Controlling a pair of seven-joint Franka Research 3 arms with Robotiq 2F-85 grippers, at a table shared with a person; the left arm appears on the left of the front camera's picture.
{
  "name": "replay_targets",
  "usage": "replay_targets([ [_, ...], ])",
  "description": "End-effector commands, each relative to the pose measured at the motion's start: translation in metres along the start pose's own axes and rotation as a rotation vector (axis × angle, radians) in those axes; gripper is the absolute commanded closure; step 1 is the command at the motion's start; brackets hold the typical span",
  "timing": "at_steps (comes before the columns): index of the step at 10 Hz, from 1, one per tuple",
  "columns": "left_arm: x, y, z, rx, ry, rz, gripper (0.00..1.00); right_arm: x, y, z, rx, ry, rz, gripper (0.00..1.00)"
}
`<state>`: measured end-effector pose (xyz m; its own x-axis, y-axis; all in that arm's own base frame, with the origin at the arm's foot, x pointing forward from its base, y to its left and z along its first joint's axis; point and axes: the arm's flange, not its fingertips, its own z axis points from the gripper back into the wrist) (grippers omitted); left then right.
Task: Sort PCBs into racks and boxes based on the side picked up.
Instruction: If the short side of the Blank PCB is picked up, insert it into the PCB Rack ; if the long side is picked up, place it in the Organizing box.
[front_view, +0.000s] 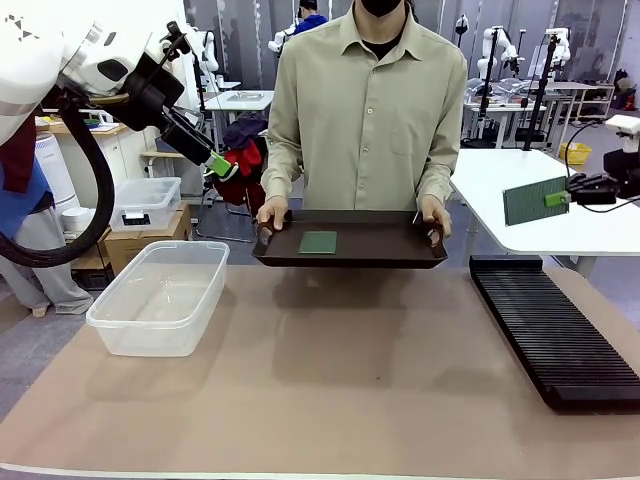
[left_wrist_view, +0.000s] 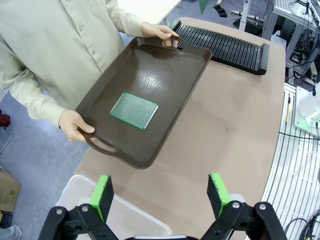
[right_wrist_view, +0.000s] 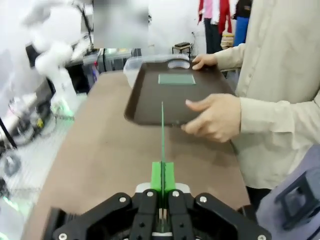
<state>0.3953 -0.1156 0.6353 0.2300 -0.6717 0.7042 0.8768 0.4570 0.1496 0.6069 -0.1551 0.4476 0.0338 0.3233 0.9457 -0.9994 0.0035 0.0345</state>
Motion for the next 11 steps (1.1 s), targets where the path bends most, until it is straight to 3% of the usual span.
replay_targets([
  [1,-0.002,0.001,-0.001,-0.017,-0.015,0.004,0.0,-0.022,-0.014,0.017,0.049,0.039,0.104,0.98],
  [4,-0.002,0.001,-0.001,-0.017,-0.015,0.004,0.0,-0.07,-0.031,0.022,0.072,0.052,0.023,0.98],
  [6,-0.002,0.001,-0.001,-0.017,-0.015,0.004,0.0,-0.084,-0.033,0.025,0.018,-0.024,-0.079,0.98],
  [7,-0.002,0.001,-0.001,-0.017,-0.015,0.004,0.0,-0.085,-0.022,0.016,0.03,0.04,0.026,0.98],
  [11,-0.002,0.001,-0.001,-0.017,-0.015,0.004,0.0,-0.091,-0.026,0.018,0.027,0.025,-0.002,0.98],
])
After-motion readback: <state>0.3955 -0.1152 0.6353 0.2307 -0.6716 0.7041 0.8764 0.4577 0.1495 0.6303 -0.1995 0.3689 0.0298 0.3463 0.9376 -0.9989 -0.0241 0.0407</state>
